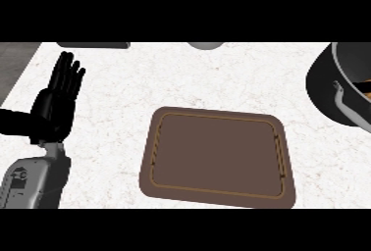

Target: Pick the croissant from the tray and place it in the pot

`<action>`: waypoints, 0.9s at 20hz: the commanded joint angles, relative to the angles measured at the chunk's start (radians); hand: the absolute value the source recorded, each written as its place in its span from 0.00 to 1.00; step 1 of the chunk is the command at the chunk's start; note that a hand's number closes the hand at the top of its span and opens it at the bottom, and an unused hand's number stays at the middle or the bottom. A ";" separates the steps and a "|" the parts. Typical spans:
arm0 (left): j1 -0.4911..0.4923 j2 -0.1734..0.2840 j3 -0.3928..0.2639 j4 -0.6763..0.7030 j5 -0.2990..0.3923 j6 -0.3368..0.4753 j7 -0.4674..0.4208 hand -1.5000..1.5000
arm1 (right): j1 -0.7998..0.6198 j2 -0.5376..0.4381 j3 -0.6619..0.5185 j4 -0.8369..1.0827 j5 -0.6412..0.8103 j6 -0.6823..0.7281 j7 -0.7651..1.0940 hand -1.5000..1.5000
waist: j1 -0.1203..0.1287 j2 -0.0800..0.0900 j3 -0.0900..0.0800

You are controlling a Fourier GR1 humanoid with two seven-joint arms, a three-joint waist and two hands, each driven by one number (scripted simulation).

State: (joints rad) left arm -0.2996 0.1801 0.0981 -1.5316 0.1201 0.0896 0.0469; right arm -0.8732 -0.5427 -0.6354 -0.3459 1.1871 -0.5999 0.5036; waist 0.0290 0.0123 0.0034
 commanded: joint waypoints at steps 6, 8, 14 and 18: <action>-0.013 0.012 0.014 0.021 0.016 -0.025 0.003 0.50 | -0.020 -0.002 -0.074 0.014 -0.155 -0.064 -0.316 0.00 | 0.007 0.003 0.000; -0.006 0.012 0.015 -0.025 0.018 -0.011 0.031 0.50 | 0.008 0.016 -0.127 -0.040 -0.234 -0.119 -0.408 0.00 | -0.004 -0.005 0.000; 0.027 0.020 0.025 -0.008 0.013 -0.024 -0.005 0.50 | -0.009 0.060 -0.242 -0.097 -0.412 -0.204 -0.476 0.00 | -0.011 -0.006 -0.001; 0.014 0.022 0.042 0.022 0.012 -0.019 -0.012 0.50 | 0.027 0.050 -0.279 -0.172 -0.535 -0.155 -0.582 0.00 | -0.024 -0.010 -0.002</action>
State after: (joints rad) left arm -0.2836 0.1843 0.1141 -1.5306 0.1215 0.0827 0.0428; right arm -0.8628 -0.4875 -0.8753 -0.4624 0.7553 -0.7760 -0.0020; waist 0.0134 0.0059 0.0023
